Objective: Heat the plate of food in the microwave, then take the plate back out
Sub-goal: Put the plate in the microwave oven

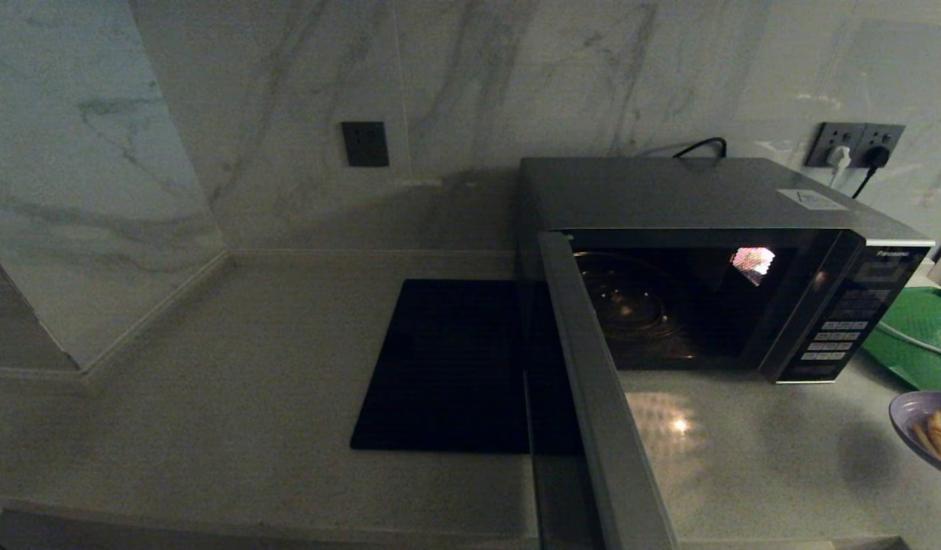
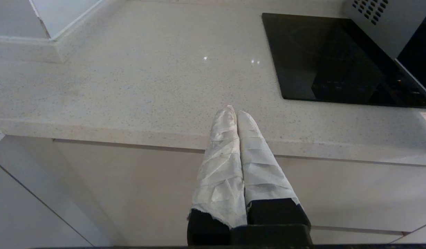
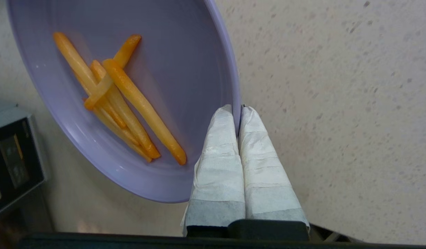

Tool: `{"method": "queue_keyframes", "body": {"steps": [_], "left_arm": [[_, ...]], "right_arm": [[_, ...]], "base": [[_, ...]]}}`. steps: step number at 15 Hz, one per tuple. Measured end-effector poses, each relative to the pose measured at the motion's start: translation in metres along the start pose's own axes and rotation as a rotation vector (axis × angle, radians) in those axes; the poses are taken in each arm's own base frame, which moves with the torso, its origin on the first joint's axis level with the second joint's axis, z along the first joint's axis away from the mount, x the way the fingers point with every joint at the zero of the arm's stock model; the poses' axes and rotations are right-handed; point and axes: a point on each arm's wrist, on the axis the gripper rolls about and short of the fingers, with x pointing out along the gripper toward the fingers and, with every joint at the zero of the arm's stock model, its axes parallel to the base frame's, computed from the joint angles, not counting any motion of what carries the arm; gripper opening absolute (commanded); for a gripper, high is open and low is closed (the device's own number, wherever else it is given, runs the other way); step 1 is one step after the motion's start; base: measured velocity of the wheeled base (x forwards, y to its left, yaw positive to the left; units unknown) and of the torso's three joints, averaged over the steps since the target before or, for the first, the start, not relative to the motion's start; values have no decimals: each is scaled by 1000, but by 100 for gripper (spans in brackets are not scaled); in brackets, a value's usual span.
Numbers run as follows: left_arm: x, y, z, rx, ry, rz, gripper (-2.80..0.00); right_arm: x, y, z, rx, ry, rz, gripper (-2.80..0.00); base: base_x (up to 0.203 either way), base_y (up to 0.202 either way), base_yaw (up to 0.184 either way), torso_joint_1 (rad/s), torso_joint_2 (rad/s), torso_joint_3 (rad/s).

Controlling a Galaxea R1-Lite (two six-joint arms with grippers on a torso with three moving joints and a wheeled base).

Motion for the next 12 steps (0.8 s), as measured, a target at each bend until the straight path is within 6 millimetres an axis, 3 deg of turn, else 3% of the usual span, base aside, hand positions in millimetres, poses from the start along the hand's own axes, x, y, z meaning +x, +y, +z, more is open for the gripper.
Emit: {"method": "queue_keyframes", "body": {"steps": [7,12], "left_arm": [[0,0,0,0,0,0,-280],[0,0,0,0,0,0,-280]], "right_arm": [[-17,-4,-35,-178,82,115,-280],[-37,23,-71,-370,96,206,-280]], "base": [[0,0,0,0,0,0],[0,0,0,0,0,0]]}}
